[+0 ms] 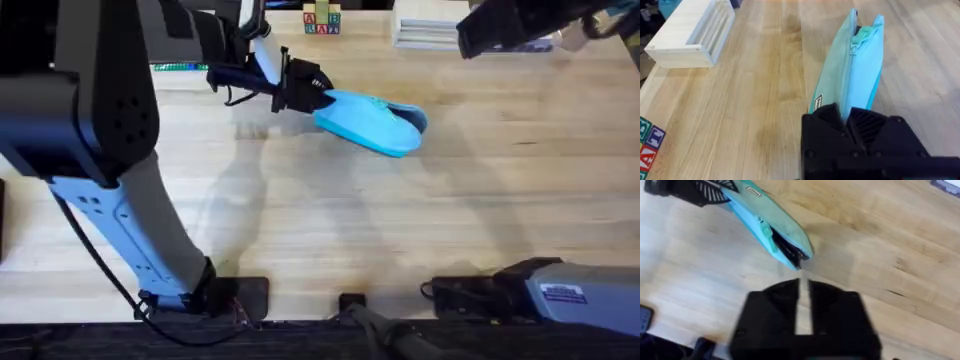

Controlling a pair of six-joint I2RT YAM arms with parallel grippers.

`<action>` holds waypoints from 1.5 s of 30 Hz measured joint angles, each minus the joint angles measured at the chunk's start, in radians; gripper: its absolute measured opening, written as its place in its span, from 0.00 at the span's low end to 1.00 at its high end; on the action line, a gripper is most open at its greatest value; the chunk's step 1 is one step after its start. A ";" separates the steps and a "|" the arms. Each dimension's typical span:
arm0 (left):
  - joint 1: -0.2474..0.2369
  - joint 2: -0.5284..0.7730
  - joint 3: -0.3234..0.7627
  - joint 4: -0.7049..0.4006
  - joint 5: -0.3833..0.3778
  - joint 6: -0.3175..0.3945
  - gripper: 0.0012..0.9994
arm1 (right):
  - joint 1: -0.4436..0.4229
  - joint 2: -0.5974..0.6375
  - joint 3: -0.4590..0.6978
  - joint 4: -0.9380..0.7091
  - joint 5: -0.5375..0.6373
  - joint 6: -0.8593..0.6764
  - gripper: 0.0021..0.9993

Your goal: Unzip the bag, pick up the pens from the table one at a time and place them inside, then zip the bag closed.

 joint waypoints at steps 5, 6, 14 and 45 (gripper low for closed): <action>0.000 0.000 0.000 0.000 0.000 0.000 0.04 | 0.000 -0.077 0.000 -0.069 -0.006 0.013 0.76; 0.000 0.000 0.000 0.000 0.000 0.000 0.04 | 0.000 -0.090 0.000 -0.080 -0.006 0.016 0.89; 0.000 0.000 0.000 0.000 0.000 0.000 0.04 | 0.000 -0.219 0.000 -0.108 -0.006 0.029 1.00; 0.000 0.000 0.000 0.000 0.000 0.000 0.04 | 0.000 -0.526 -0.301 -0.031 -0.006 0.080 1.00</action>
